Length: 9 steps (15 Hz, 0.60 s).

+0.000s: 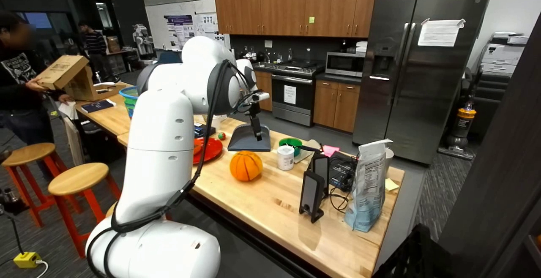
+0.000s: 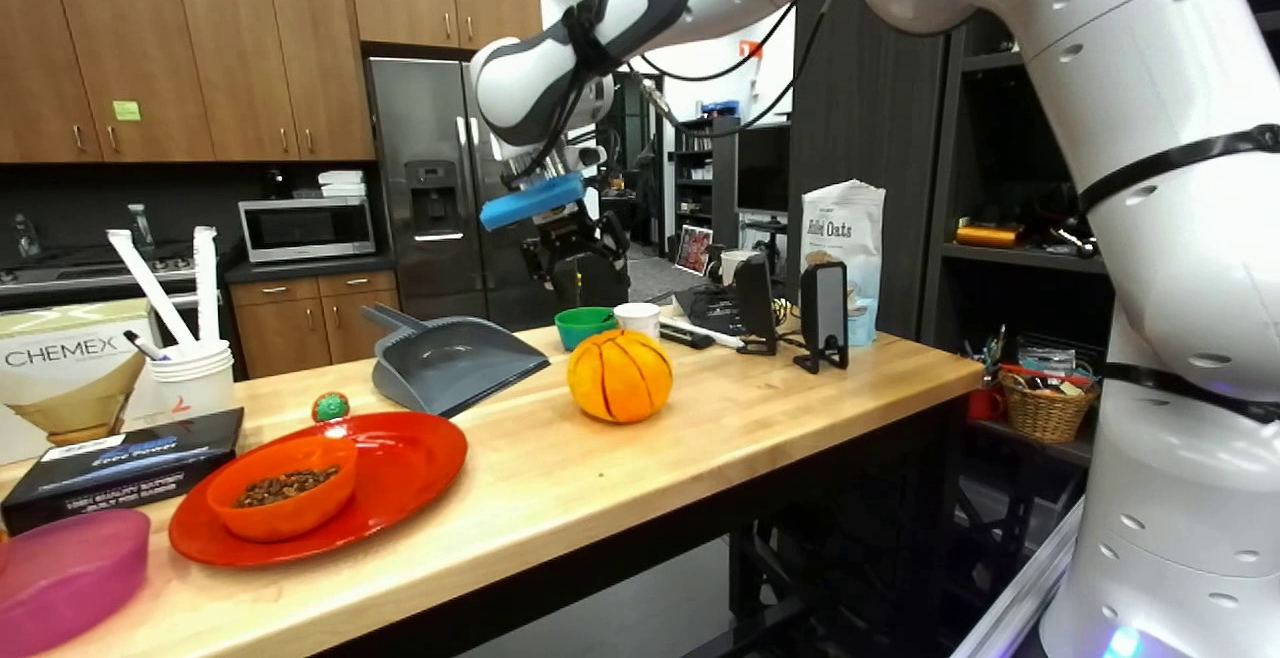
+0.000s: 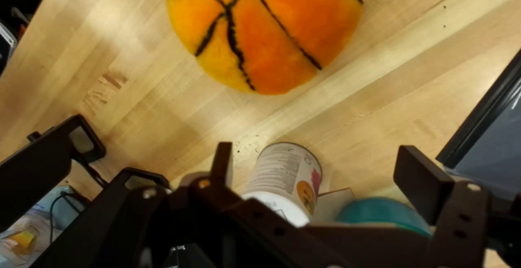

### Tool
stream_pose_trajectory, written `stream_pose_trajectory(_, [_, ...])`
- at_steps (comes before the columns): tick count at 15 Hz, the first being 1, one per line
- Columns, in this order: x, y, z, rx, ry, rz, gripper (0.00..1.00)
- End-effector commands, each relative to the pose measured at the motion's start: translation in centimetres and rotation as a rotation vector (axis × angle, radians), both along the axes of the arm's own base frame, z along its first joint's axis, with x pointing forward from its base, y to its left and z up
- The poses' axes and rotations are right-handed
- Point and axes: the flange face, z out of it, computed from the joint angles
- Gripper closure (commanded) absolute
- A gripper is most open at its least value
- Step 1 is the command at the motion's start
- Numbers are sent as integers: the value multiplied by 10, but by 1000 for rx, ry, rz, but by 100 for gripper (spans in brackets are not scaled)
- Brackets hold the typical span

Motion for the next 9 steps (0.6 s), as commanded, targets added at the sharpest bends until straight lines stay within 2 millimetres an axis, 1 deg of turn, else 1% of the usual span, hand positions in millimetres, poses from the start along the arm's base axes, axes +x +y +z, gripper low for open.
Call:
stream_pose_trajectory(1, [41,1,-1,37,16,-59,0])
stream_pose_trajectory(2, [20,-1,-2,17,5,-30,0])
stream_pose_trajectory(3, [26,-1,-4,20,3,-34,0])
stream_pose_trajectory(5, [26,-1,-10,14,10,-33,0])
stream_pose_trajectory(9, [24,3,-8,14,7,-27,0])
